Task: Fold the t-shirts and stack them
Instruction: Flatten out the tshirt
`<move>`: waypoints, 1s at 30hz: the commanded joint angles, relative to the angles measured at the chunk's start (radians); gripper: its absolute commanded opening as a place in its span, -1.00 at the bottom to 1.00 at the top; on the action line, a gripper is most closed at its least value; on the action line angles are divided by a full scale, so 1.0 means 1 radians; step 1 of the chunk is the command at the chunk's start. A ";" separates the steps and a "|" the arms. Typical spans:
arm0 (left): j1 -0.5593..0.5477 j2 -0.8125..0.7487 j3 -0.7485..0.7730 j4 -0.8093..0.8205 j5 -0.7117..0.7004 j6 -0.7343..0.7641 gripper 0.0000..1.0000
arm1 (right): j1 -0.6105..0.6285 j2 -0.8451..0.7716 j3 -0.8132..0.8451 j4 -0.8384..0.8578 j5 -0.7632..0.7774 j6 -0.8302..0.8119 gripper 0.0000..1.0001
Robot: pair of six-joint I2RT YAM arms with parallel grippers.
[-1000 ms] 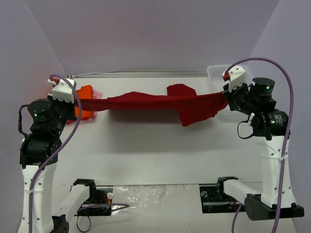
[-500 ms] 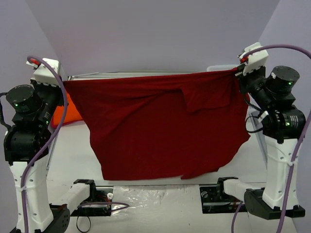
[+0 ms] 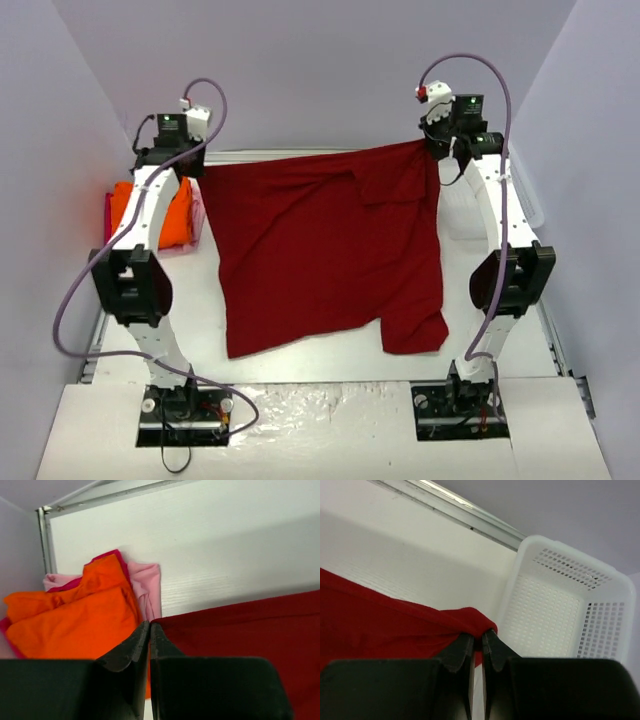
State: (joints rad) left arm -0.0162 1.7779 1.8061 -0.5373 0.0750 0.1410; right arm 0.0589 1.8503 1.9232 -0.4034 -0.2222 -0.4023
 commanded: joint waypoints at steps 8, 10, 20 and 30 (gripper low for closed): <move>0.012 -0.001 0.607 -0.144 -0.006 -0.060 -0.95 | 0.007 -0.054 0.459 0.009 0.050 0.020 -1.00; 0.012 -0.121 0.558 -0.147 -0.009 -0.043 -0.95 | 0.004 -0.171 0.390 0.011 0.043 0.025 -1.00; 0.012 -0.696 -0.383 -0.084 0.037 0.091 -0.95 | -0.001 -0.784 -0.488 0.003 -0.014 0.000 -1.00; 0.012 -0.849 -0.722 -0.156 0.218 0.200 0.50 | -0.001 -1.006 -0.773 -0.121 0.064 -0.012 0.47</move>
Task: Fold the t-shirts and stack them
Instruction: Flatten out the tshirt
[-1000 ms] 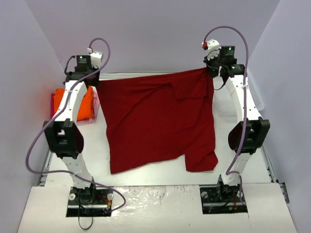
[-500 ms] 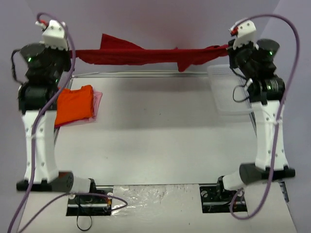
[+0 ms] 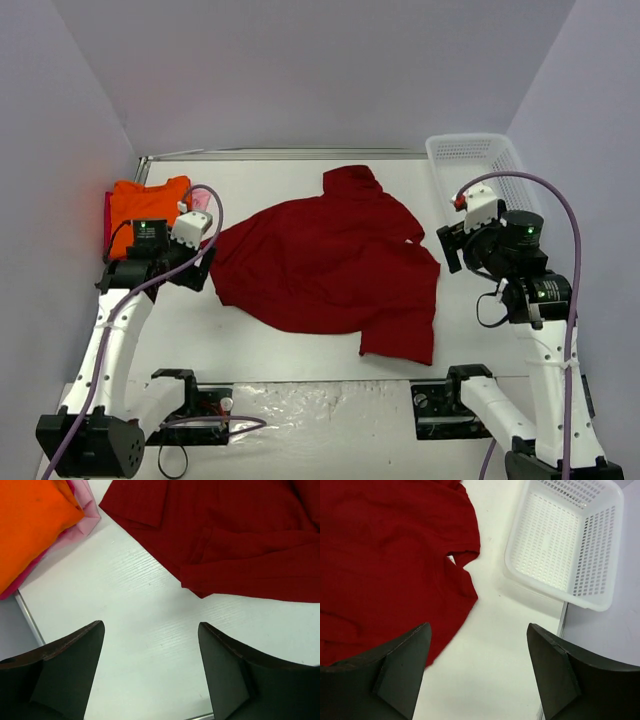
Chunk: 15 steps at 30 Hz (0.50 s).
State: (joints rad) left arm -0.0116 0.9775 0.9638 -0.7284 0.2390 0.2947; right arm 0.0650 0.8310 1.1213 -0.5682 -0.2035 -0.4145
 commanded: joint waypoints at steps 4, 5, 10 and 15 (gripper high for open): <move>0.005 0.110 0.332 -0.011 0.057 0.049 0.40 | -0.008 0.166 0.113 0.079 0.029 0.020 0.46; 0.007 0.157 0.357 -0.017 0.071 0.043 0.40 | -0.008 0.210 0.135 0.085 0.015 0.022 0.44; 0.007 0.236 0.389 0.049 0.103 0.001 -0.02 | -0.007 0.316 0.140 0.128 -0.046 0.016 0.19; -0.007 0.371 0.328 0.150 0.161 -0.038 -0.95 | -0.007 0.482 0.124 0.159 -0.103 0.002 -0.81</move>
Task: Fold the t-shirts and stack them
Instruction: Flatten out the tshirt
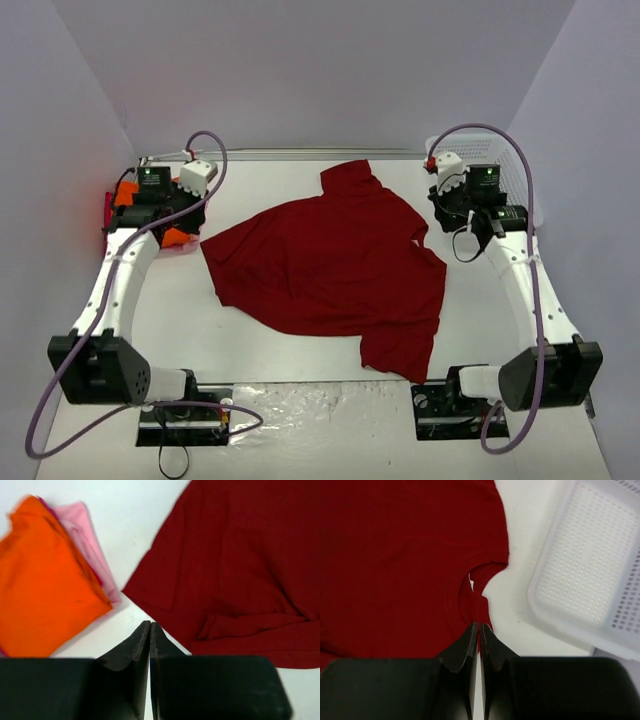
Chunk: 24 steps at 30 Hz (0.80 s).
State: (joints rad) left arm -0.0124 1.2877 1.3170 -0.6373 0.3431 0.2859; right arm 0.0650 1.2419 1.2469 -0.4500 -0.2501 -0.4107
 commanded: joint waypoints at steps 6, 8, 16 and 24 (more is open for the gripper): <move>-0.024 0.258 -0.035 0.116 0.086 -0.051 -0.95 | -0.002 0.261 0.042 0.059 -0.095 -0.004 -1.00; -0.031 0.324 -0.029 0.134 0.089 -0.056 -0.95 | 0.002 0.331 0.078 0.062 -0.100 -0.007 -1.00; -0.058 0.502 0.010 0.186 0.004 -0.065 -0.95 | 0.028 0.533 0.206 0.059 -0.083 -0.005 -1.00; -0.057 0.513 0.004 0.249 -0.163 -0.044 -0.86 | 0.052 0.584 0.191 0.057 -0.077 -0.023 -1.00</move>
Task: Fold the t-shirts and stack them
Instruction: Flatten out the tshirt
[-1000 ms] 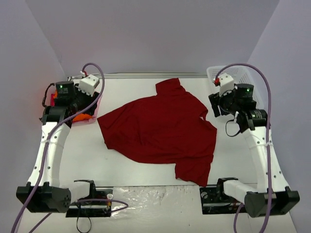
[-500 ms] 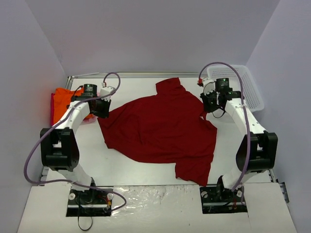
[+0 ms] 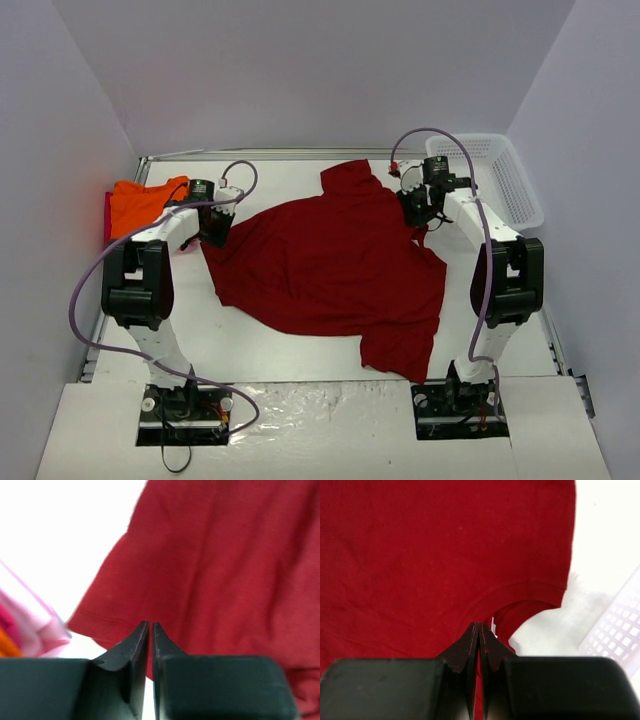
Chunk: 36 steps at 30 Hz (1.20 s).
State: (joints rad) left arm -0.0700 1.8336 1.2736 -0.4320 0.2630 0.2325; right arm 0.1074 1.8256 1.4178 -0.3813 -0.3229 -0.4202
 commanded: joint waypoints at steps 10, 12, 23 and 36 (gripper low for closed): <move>0.003 0.015 0.049 0.050 -0.134 0.037 -0.56 | 0.009 -0.008 0.006 -0.011 0.001 -0.025 -1.00; 0.004 0.024 0.035 0.061 -0.146 0.042 -0.57 | 0.009 -0.009 0.003 -0.011 0.001 -0.028 -1.00; 0.018 0.075 0.043 0.053 -0.147 0.065 -0.77 | 0.009 0.004 0.004 -0.018 0.022 -0.034 -1.00; 0.018 0.084 0.047 0.033 -0.127 0.074 -0.95 | 0.012 0.017 -0.005 -0.022 0.038 -0.040 -1.00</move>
State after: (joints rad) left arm -0.0612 1.9194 1.2957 -0.3763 0.1303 0.2955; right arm 0.1162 1.8309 1.4166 -0.3813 -0.3016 -0.4496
